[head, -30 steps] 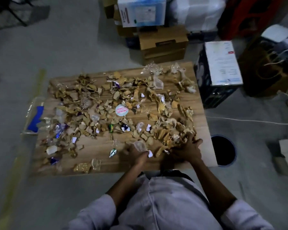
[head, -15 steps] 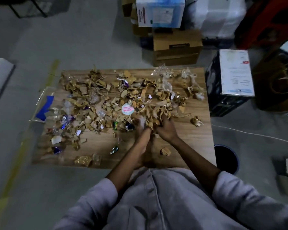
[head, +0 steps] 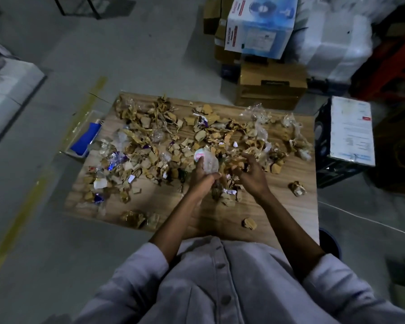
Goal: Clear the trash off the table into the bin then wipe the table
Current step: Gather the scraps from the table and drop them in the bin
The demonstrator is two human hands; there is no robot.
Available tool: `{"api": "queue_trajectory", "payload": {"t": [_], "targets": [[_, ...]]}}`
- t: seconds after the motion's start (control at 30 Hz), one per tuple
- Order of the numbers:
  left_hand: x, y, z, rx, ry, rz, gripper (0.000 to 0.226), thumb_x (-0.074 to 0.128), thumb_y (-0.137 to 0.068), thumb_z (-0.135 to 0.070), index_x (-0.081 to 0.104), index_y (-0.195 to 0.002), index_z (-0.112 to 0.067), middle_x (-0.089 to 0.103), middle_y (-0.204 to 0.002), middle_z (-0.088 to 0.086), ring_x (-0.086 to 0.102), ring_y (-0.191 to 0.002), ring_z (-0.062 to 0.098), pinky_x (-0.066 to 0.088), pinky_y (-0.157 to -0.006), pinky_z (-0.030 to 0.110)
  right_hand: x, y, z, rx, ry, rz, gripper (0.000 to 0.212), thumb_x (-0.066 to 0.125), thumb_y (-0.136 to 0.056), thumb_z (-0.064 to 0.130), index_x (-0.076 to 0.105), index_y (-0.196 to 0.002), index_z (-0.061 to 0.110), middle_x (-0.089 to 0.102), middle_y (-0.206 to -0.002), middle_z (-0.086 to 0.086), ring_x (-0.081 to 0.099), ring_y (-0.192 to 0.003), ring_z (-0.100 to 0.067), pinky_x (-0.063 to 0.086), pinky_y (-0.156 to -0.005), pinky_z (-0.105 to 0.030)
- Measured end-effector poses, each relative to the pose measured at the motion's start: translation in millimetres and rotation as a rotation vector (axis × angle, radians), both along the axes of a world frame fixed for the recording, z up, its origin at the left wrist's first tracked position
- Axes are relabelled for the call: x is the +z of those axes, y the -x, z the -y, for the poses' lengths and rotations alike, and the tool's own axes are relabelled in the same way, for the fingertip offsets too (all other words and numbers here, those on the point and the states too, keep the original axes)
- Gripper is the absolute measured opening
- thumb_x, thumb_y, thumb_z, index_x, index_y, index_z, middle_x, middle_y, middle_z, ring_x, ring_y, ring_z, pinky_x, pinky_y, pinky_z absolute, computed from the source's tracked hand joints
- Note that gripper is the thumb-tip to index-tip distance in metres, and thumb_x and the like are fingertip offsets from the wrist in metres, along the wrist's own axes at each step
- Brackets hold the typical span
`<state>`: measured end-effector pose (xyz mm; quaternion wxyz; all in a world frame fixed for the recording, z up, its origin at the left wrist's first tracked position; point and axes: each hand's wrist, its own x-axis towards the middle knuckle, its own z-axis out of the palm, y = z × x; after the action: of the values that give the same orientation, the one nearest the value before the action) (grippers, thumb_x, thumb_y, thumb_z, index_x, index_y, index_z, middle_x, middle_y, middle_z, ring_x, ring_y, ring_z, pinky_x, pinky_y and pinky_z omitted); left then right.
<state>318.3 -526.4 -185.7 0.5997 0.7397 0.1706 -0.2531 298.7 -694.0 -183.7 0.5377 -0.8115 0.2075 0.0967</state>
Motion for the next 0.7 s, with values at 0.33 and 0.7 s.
{"api": "queue_trajectory", "payload": {"t": [0.33,0.7], "targets": [[-34,34,-40,0.013,-0.336,-0.054,0.093,0.064,-0.072,-0.048,0.029,-0.155,-0.025,0.040,-0.154,0.008,0.047,-0.134,0.036,0.051,-0.101,0.052,-41,73,36,-0.114,0.080,-0.171,0.053,0.071,-0.078,0.050,0.065,-0.127,0.028,0.067,-0.111,-0.002,0.067,-0.097,-0.023,0.058,-0.086,-0.056],[-77,73,-68,-0.284,-0.336,-0.259,0.088,0.068,-0.080,-0.050,0.022,-0.151,-0.022,0.046,-0.145,0.009,0.055,-0.125,0.039,0.053,-0.092,0.036,-71,120,2,0.194,0.391,-0.361,0.053,0.070,-0.090,0.041,0.058,-0.133,0.013,0.054,-0.129,-0.030,0.051,-0.114,-0.044,0.037,-0.079,-0.035]]}}
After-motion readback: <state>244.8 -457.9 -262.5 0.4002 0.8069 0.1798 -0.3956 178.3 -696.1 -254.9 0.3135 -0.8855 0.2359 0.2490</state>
